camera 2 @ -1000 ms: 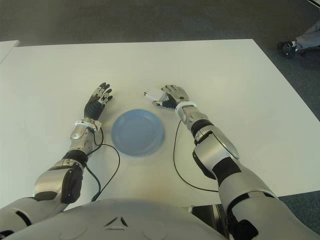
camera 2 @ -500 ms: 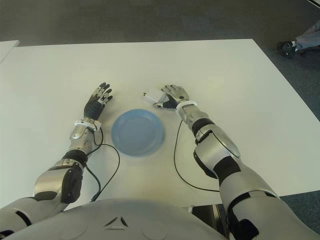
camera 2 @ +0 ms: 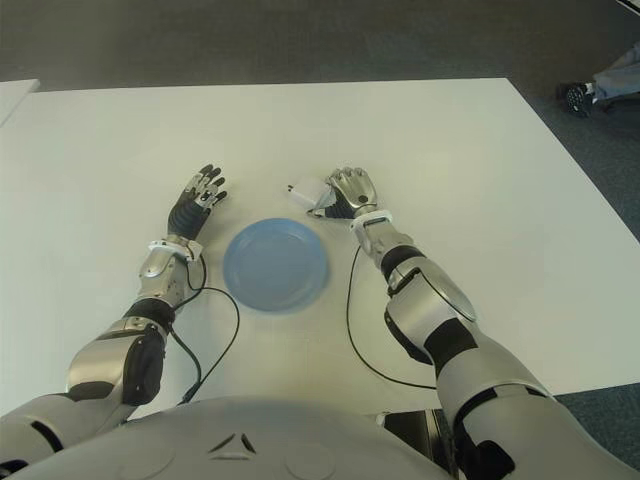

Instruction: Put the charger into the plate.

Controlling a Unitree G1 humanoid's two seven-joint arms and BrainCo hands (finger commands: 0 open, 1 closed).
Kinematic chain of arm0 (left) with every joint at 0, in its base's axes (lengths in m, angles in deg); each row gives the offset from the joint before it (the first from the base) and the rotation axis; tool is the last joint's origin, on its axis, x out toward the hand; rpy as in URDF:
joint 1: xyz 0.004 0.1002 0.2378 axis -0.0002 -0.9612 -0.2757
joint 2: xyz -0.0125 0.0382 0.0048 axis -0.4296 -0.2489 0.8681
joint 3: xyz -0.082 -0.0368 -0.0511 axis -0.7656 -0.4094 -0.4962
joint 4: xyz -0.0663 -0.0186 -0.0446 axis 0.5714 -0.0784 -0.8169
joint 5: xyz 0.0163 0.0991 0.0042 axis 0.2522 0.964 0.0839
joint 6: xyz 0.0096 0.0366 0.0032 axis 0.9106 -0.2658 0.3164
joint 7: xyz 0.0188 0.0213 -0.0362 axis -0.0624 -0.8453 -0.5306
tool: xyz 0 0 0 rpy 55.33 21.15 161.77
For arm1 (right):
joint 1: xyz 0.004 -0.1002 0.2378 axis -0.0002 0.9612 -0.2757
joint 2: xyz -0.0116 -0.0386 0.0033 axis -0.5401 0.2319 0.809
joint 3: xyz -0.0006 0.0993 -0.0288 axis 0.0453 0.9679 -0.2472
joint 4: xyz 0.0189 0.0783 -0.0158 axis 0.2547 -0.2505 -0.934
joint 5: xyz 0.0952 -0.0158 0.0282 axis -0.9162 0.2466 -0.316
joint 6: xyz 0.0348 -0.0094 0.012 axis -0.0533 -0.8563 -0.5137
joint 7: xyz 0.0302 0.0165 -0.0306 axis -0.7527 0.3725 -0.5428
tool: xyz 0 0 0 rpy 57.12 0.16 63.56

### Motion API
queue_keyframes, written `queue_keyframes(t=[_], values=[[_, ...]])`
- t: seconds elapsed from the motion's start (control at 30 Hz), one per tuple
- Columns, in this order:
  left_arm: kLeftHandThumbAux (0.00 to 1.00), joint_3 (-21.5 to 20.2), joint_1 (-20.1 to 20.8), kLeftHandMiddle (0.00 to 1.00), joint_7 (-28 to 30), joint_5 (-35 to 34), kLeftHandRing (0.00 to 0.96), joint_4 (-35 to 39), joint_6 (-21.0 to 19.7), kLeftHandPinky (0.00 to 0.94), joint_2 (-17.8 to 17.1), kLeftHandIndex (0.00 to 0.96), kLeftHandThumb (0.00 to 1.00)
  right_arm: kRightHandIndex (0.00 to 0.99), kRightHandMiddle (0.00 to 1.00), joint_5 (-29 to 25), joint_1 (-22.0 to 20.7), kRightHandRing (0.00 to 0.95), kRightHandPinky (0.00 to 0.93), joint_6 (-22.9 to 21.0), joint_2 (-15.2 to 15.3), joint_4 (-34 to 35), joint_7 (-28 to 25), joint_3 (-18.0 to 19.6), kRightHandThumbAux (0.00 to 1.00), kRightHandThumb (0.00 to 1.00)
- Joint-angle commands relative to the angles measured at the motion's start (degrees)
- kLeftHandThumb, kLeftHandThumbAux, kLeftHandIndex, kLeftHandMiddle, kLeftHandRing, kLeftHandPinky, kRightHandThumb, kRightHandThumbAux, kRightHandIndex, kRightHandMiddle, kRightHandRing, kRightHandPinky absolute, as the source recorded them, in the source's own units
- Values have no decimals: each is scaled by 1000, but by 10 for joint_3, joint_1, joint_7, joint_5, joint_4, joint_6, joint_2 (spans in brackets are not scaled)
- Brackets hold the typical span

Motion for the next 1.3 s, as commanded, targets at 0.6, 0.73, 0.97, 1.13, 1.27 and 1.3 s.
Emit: queue_keyframes(t=[0.6, 0.73, 0.97, 1.13, 1.27, 1.3], values=[[494, -9, -5, 174, 11, -4, 172, -35, -26, 181, 1, 63, 79, 439, 887, -98, 15, 869, 850, 32, -10, -1, -89, 119, 711, 747], [495, -10, -4, 201, 14, -4, 197, -36, -26, 201, 1, 72, 81, 439, 887, -105, 16, 869, 859, 40, -10, 0, -96, 130, 711, 747], [503, -11, -2, 244, 19, -2, 235, -37, -26, 227, 0, 90, 76, 439, 885, -108, 16, 869, 864, 49, -10, 2, -100, 140, 711, 746], [511, -13, -2, 259, 25, -3, 247, -38, -27, 230, -1, 103, 74, 439, 884, -104, 17, 870, 866, 54, -10, 2, -100, 141, 712, 745], [519, -15, -2, 269, 30, -3, 254, -39, -26, 229, -1, 110, 64, 439, 883, -102, 17, 869, 866, 53, -10, 2, -99, 140, 712, 743], [521, -16, -2, 272, 32, -3, 255, -39, -26, 229, -1, 112, 60, 439, 882, -101, 17, 869, 865, 52, -9, 1, -100, 139, 712, 743]])
